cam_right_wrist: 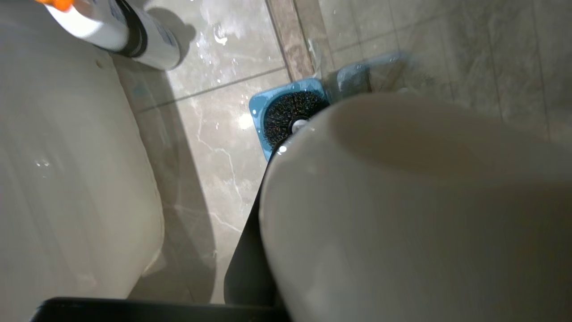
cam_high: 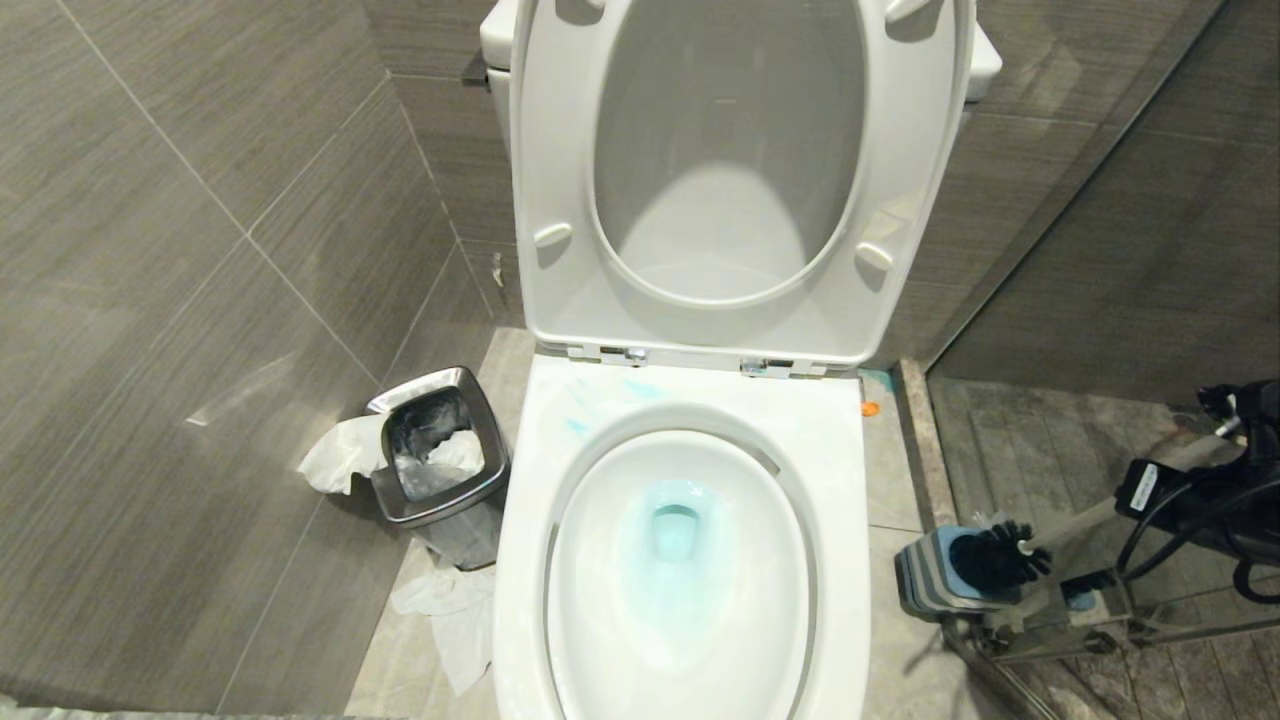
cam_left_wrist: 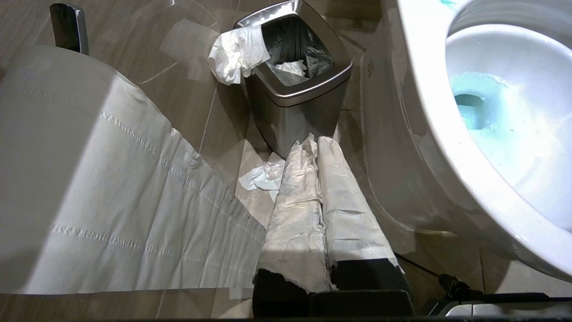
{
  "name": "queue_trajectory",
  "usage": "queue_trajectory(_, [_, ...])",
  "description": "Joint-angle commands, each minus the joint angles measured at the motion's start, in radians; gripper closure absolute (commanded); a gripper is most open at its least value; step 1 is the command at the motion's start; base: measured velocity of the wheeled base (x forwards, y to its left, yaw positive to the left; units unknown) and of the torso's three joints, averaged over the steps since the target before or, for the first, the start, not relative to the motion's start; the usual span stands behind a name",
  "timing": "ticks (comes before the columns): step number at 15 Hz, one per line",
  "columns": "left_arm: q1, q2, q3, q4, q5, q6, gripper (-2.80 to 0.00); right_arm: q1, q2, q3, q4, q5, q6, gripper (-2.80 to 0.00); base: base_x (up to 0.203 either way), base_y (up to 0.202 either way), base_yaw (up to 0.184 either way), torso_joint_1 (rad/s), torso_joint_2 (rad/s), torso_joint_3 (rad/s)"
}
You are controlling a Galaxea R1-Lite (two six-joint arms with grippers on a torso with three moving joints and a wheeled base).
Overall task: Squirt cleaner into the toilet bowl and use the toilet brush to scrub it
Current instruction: Put the toilet brush back
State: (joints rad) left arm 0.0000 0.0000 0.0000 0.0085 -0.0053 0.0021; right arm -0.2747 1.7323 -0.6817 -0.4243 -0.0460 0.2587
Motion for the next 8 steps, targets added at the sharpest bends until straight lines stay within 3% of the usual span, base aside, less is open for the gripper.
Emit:
queue_trajectory(1, [0.000,0.000,0.003,0.001,-0.001,-0.001,0.00,0.000,0.050,-0.005,-0.004,0.000,0.002,0.00,0.000,0.000,0.000,0.000,0.00,0.000])
queue_trajectory(8, [0.000,0.000,0.003,-0.001,0.001,-0.001,0.00,0.002,0.096,-0.039,-0.004,0.000,0.002,0.00,0.000,0.000,0.000,0.000,0.00,0.000])
